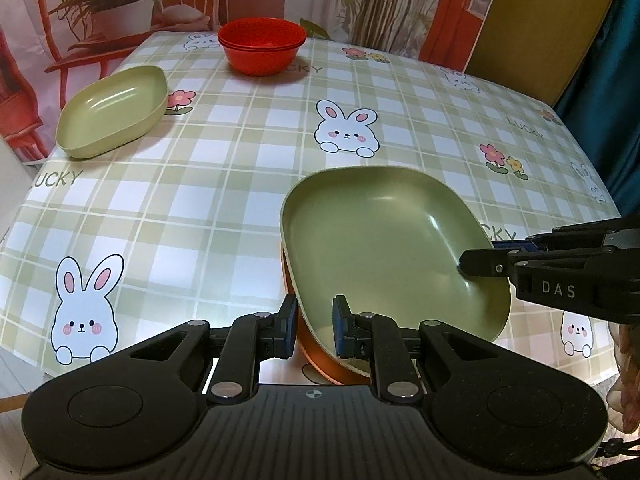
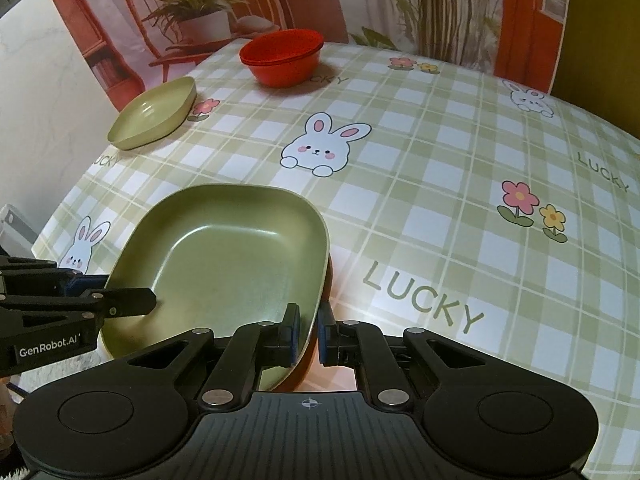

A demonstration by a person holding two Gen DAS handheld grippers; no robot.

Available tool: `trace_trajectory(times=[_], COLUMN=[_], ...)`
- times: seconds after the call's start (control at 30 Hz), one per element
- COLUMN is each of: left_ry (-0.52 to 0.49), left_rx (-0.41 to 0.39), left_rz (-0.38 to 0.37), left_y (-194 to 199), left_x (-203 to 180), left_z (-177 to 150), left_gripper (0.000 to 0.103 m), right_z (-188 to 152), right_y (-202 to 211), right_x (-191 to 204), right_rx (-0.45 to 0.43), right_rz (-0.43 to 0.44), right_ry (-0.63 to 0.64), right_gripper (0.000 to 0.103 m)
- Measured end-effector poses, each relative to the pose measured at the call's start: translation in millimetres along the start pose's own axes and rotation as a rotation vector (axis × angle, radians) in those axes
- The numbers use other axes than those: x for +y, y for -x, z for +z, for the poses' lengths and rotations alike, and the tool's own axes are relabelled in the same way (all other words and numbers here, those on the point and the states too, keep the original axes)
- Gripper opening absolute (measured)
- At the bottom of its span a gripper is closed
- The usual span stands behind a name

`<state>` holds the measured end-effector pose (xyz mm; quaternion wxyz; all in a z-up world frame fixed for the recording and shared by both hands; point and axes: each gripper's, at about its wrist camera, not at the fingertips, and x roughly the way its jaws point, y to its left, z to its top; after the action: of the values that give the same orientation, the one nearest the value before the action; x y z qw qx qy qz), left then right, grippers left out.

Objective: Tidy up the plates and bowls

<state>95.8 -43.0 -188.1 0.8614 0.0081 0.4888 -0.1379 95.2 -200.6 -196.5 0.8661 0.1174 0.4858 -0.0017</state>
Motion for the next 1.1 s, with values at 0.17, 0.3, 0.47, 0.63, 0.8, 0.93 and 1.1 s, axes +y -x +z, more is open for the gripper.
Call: trace_trajectory(times=[0.17,0.3,0.47,0.63,0.8,0.93,1.1], left_ry=[0.003,0.018,0.053,0.066,0.070,0.086,0.132], left_rx=[0.006,0.014,0.007,-0.024,-0.101,-0.193,-0.300], left_rz=[-0.005,-0.006,-0.007,-0.005,-0.008,0.009,0.065], left_y=[-1.1,-2.8,-2.0,3.8,27.1,59.1,100.4], left_x=[0.0,0.5,6.3,8.5,17.6,40.7,82.5], left_z=[-0.5,0.6,2.4,5.6,20.8,39.5,64.7], left_gripper=[0.018,0.022,0.022,0.022,0.022,0.022,0.022], right_z=[-1.1,-1.9,-2.1,2.2,18.7,41.7,78.4], right_y=[0.9,2.3,4.1,8.4,28.2,49.2,64.4], right_x=[2.2,5.7,8.0,7.8,20.2,39.1,71.4], right_rx=[0.007,0.007,0.001,-0.014,-0.070,-0.135,-0.188], right_rz=[0.003,-0.004,-0.013,-0.008,0.027,0.059,0.110], right_ry=[0.010,0.025,0.043,0.036,0.047,0.072,0.089], right_gripper=[0.014,0.015,0.020,0.020,0.020,0.020,0.020])
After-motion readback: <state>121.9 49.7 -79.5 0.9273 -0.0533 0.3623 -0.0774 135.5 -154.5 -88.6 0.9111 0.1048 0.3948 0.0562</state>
